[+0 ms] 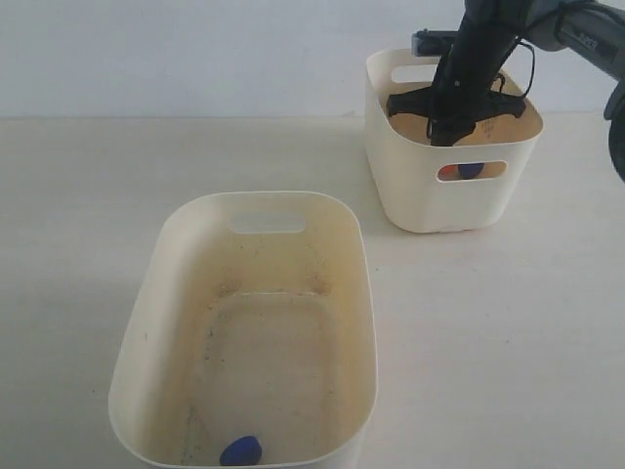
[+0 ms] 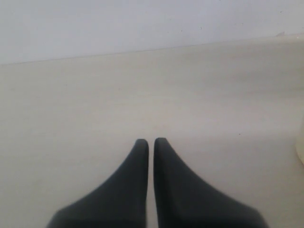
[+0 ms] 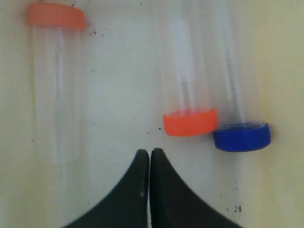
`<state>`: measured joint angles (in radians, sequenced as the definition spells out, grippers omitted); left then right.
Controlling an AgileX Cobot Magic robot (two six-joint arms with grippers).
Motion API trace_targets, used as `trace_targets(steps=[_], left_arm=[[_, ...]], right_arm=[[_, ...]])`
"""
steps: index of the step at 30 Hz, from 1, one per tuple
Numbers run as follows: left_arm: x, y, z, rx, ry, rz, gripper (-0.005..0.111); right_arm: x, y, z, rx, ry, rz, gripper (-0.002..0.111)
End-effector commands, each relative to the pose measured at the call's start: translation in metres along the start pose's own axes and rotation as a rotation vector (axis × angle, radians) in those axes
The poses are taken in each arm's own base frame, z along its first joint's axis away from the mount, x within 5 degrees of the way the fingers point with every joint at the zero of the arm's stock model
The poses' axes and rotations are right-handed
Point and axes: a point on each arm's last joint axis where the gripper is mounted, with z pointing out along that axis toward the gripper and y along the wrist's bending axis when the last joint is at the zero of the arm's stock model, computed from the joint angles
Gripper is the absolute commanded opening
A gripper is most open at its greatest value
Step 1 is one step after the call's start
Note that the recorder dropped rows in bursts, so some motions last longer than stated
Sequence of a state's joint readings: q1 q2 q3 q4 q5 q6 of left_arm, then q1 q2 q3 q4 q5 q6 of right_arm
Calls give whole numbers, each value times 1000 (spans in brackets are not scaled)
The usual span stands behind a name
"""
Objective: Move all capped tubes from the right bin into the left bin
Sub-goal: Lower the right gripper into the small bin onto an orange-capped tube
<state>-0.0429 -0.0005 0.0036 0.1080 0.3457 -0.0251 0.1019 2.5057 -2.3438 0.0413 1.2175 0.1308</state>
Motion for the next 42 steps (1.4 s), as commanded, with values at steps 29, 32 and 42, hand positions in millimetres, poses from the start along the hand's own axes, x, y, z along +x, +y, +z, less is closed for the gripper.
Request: trace_targets(steps=[29,32,42], left_arm=[[-2,0,0,5,-9,-20,4],[-2,0,0,5,-9,-20,4],[-2,0,0,5,-9,-20,4]], right_arm=[[-7,-9,36,23,-84,-33,69],[-10,-9,36,20,-107,-30,69],[-9,-9,39,20,-100,-22,68]])
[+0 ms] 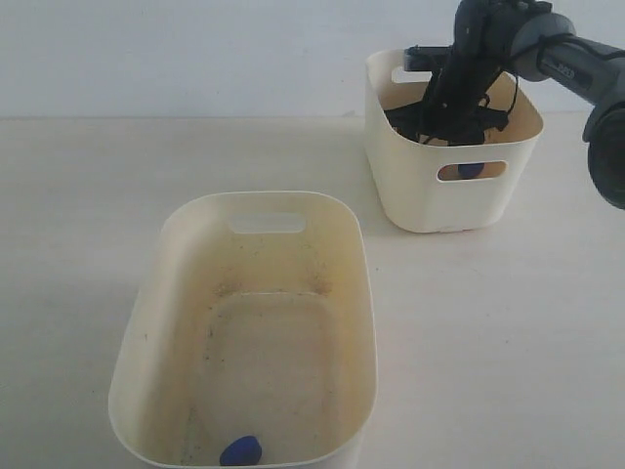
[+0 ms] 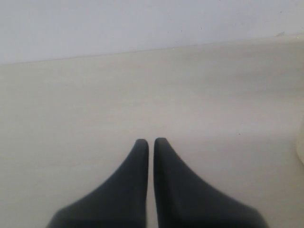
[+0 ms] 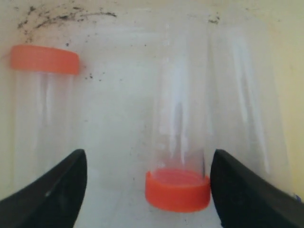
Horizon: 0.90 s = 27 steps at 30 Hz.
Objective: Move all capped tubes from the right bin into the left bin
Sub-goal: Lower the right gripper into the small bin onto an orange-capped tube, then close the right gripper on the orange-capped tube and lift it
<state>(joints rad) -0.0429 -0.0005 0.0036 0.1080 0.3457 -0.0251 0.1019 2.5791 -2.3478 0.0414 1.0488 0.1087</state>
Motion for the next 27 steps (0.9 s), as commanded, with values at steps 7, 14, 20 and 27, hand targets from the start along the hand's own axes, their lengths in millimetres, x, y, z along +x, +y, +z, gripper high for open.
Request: trace_targets(steps=[7,14,20,27], left_arm=[[-2,0,0,5,-9,-20,4],[-2,0,0,5,-9,-20,4],[-2,0,0,5,-9,-20,4],[-2,0,0,5,-9,-20,4]], right_arm=[[2,-10,2,44,27,17,17],[6,-10,-1,45,76,28,0],[-3,-8,-35,49,65,22,0],[-19,-3,-107,39,-73,6,0]])
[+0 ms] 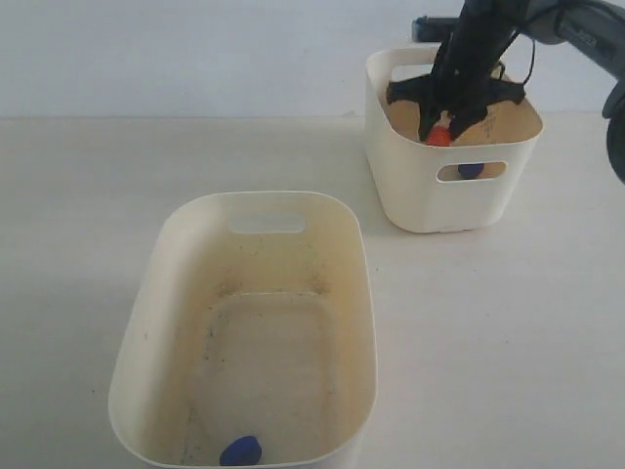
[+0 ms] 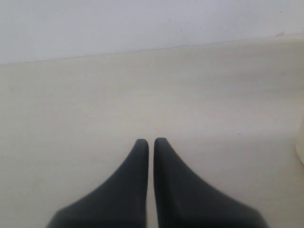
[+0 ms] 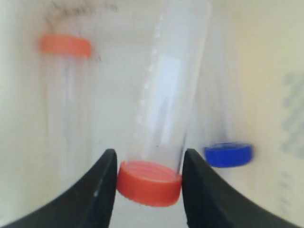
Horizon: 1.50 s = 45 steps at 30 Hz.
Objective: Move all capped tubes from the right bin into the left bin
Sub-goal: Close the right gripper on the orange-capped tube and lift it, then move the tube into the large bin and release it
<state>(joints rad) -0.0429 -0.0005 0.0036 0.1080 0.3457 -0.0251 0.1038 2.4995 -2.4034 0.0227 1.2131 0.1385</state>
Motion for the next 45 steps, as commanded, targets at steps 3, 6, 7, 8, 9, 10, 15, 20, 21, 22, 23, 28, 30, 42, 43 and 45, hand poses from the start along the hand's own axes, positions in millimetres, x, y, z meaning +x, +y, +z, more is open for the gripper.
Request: trace_targets(steps=[3,6,7,8,9,10,15,20,21,22,23,28,30,42,43,45], left_arm=[[-2,0,0,5,-9,-20,4],[-2,0,0,5,-9,-20,4],[-2,0,0,5,-9,-20,4],[-2,0,0,5,-9,-20,4],[-2,0,0,5,-9,-20,4],[-2,0,0,5,-9,-20,4],[-2,0,0,5,-9,-20,4],[-2,0,0,5,-9,-20,4],[-2,0,0,5,-9,-20,4],[-2,0,0,5,-9,-20,4],[-2,0,0,5,-9,-20,4],[-2,0,0,5,-9,-20,4],[-2,0,0,5,-9,-20,4],[-2,0,0,5,-9,-20,4],[-2,0,0,5,-9,-20,4],[-2,0,0,5,-9,-20,4]], right_arm=[[-13,-6,-81,15,-155,-25,0],[-12,-2,-112,-19,-203,-42,0],[-11,1,-122,-53,-213,-37,0],[-9,3,-128,-86,-216,-38,0],[-7,7,-137,-126,-221,-36,0],[-4,9,-145,-155,-223,-42,0],[24,20,-171,-186,-180,-97,0],[84,40,-192,-208,-75,-211,0],[99,48,-197,-231,-53,-240,0],[113,55,-202,-255,-34,-255,0],[125,64,-206,-278,-20,-282,0],[190,107,-226,-367,42,-464,0],[210,121,-229,-388,64,-532,0],[253,178,-208,-461,-40,-839,21],[251,178,-208,-454,-64,-841,32],[250,178,-208,-455,-78,-833,45]])
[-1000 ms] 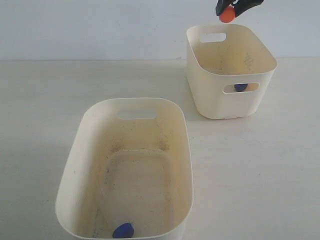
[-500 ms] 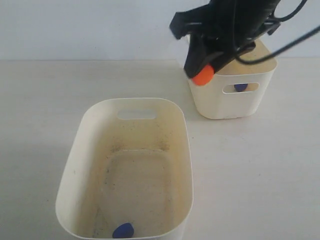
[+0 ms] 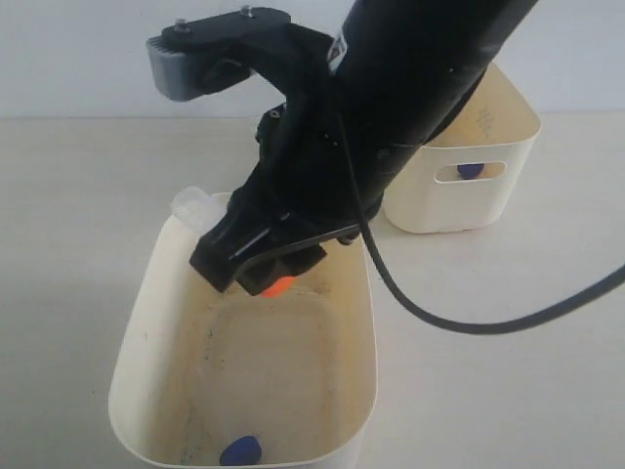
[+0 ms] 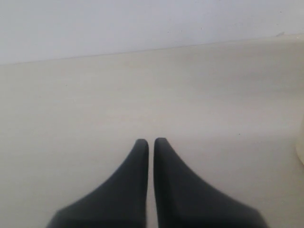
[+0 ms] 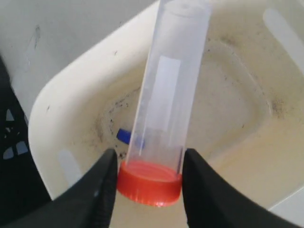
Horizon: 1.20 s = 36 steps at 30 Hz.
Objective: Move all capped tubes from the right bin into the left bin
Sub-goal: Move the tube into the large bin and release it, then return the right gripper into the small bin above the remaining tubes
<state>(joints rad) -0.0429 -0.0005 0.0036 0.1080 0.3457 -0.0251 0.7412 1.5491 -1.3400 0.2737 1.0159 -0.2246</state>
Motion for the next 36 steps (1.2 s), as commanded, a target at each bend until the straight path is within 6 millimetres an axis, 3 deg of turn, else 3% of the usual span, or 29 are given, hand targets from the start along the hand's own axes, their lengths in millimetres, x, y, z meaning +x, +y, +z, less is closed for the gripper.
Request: trace_targets(steps=[1,3,6,11,14,24,28,36], left_arm=[[-2,0,0,5,-9,-20,4],[-2,0,0,5,-9,-20,4],[-2,0,0,5,-9,-20,4],[-2,0,0,5,-9,-20,4],[-2,0,0,5,-9,-20,4],[-2,0,0,5,-9,-20,4],[-2,0,0,5,-9,-20,4],[-2,0,0,5,-9,-20,4]], right_arm=[[-5,-2,0,32,-58,-18,47],[-5,-2,0,36,-55,7,37],[-4,-5,0,68,-47,0,-1],[-4,-23,-3,246,-55,14,0],[-5,-46,-10,383,-90,93,0],[-1,-142,-51,614,-386,428,0],[2,-177,-63,676,-371,521,0],[-23,-234,-47,736,-202,530,0]])
